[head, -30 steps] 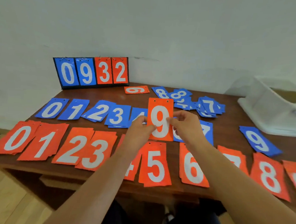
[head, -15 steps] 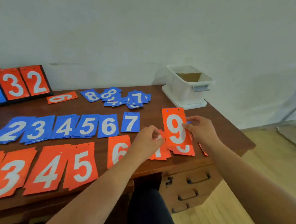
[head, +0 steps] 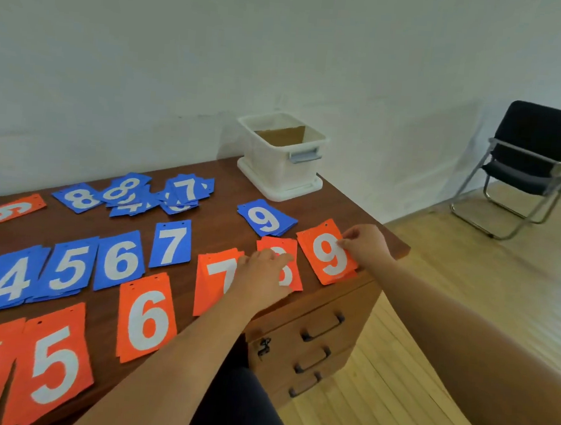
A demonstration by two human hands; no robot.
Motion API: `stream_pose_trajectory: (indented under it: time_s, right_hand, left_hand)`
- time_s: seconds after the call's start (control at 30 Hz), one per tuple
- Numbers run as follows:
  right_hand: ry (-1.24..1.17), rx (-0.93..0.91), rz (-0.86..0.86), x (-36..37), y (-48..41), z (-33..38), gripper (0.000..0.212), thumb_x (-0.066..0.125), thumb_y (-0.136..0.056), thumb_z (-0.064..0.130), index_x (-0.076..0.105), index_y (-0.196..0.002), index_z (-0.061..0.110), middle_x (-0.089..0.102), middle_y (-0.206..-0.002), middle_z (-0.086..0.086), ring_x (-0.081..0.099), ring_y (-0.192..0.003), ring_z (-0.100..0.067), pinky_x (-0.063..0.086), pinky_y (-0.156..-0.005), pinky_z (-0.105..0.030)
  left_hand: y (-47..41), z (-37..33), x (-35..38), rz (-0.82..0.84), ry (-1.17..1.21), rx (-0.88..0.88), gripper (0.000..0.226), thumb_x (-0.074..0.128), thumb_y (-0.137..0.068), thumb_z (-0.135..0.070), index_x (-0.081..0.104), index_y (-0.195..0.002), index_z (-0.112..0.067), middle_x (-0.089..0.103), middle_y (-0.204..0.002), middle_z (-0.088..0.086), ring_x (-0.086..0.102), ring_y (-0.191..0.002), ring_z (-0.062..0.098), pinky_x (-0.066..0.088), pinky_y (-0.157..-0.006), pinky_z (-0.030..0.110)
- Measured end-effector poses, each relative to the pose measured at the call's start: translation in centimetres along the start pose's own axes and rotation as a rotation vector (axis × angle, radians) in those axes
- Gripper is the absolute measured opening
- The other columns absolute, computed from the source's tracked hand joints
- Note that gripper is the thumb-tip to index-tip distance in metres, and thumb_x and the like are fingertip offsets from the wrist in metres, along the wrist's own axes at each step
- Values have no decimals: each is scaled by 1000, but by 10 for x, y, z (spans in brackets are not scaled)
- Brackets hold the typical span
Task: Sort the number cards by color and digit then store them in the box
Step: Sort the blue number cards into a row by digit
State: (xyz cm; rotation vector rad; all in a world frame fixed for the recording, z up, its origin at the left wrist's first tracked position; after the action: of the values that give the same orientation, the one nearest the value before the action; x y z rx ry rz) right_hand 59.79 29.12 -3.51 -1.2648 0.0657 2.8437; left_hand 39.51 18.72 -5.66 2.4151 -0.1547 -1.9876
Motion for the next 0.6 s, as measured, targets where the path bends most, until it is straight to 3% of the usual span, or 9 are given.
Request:
stream_pose_trajectory:
  time_s: [0.07,0.17,0.37,0.6]
  right_hand:
    - [77,-27,-33,5,-1,-3,10,67,-91,24,68,-94,15,69,-95,-3,62,-83,-16,50,-63,-25]
    - [167,-14,-61,14,-3,-8,10,66,-91,27,66,-90,18,69,-92,-2,64,-82,-15,59,-74,-31]
    - [298,-54,-157,13,-2,1,18,64,-91,21,62,-109,17,58,-114,-4,55,-101,-18,54,-91,-34]
    - [172,-326,-31,47,-11,89,30,57,-92,34,61,-111,12,57,-113,-5,54,-96,-16,45,-78,-28]
  left_hand:
    - [-1,-2,5,2,-33,15,59,59,-91,-49,41,-145,-35,42,-149,1,38,-137,25,28,-112,48]
    - [-2,-6,7,-34,-34,19,50,55,-93,-53,50,-139,-34,42,-146,1,39,-136,23,30,-112,45]
    - [-3,-3,1,-85,60,-2,51,54,-91,-59,52,-136,-34,43,-141,0,36,-134,21,31,-112,42]
    - [-19,82,-59,-226,158,-167,37,55,-94,-48,58,-125,-27,52,-127,2,45,-122,20,39,-103,38]
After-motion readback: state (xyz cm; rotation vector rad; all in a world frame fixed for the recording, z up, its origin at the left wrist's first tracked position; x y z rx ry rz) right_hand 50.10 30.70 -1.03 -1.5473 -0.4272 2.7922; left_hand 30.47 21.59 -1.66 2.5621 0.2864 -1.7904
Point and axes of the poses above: each hand's wrist, its own y-axis away from the middle knuckle, its own x-axis out of the palm, z = x × y, the point moved 9 cm from there along -y, towards the middle knuckle
